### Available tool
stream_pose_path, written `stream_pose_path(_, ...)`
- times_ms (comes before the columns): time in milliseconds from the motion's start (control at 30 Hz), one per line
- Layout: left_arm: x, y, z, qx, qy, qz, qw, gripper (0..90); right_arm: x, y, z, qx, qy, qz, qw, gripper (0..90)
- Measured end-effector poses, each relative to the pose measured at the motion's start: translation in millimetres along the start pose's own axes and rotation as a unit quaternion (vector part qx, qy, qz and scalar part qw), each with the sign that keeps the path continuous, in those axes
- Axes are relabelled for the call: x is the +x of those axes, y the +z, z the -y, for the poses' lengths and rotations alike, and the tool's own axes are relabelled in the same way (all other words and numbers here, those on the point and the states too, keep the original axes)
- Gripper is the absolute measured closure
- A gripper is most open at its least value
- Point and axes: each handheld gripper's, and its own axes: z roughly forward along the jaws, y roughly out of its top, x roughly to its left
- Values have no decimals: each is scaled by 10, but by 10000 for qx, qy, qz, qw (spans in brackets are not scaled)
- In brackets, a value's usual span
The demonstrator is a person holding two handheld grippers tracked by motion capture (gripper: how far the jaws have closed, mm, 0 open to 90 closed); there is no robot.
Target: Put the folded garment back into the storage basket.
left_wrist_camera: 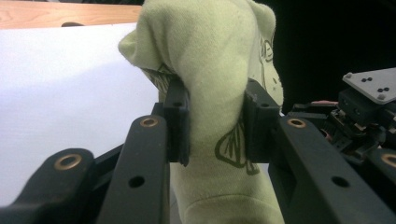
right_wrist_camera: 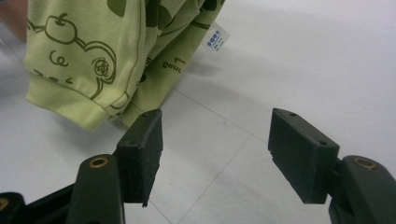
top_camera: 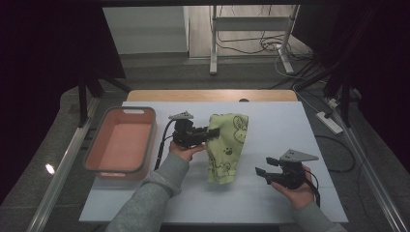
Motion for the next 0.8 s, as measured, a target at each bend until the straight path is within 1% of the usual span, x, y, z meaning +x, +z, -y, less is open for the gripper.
stream_pose_path(333,-14,-40,-30,-62,24,15,10000,673,1,2,1,8,-12,11,10000,365)
stream_pose_path(567,-17,-95,-62,-151,21,35,9999,673,2,2,1,14,-18,15,10000,365)
stream_pose_path(800,-25,-111,-77,-173,26,56,9998,673,3,4,2,18,-23,17,10000,364)
